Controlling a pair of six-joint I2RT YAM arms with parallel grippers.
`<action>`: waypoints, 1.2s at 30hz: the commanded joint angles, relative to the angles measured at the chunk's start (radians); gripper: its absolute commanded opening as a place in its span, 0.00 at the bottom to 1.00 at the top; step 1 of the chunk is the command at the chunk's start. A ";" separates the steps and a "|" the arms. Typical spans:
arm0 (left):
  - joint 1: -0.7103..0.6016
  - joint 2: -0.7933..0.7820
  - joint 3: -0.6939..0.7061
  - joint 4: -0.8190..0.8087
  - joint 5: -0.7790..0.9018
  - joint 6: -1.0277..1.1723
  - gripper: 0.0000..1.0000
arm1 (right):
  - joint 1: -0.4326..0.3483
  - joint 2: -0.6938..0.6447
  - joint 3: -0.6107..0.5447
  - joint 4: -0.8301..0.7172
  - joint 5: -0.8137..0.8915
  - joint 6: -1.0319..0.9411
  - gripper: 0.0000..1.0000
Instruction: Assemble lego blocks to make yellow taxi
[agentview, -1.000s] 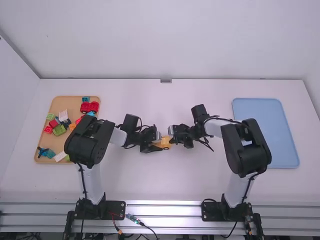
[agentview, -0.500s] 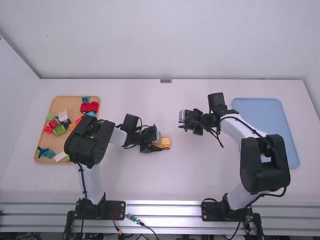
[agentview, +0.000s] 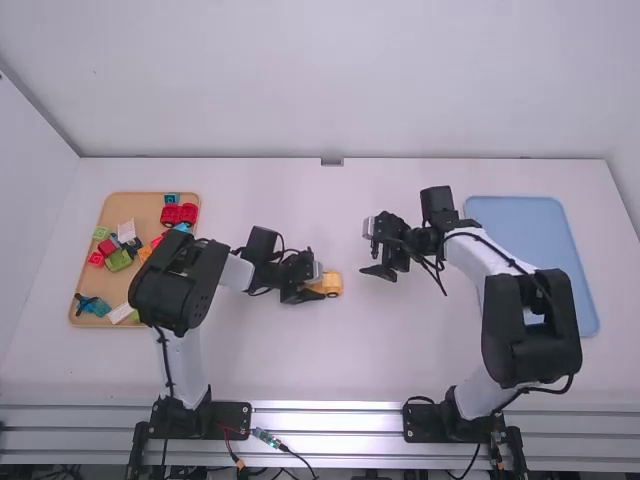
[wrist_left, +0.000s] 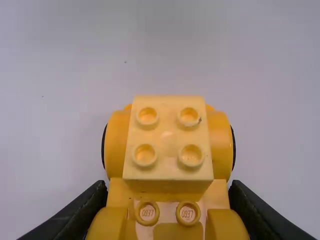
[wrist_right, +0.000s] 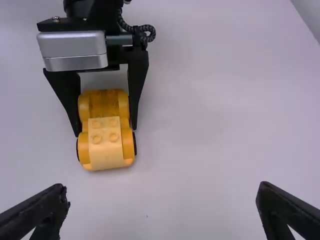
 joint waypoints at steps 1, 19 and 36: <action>-0.007 0.017 0.000 -0.012 -0.072 0.013 0.71 | 0.003 -0.009 0.008 -0.005 -0.010 0.007 0.99; 0.042 -0.219 0.018 -0.362 -0.243 0.068 0.99 | 0.003 -0.009 0.008 0.004 -0.006 0.007 0.99; 0.135 -0.454 0.106 -0.562 -1.164 -0.378 0.99 | 0.003 -0.009 0.008 0.064 -0.006 0.006 0.99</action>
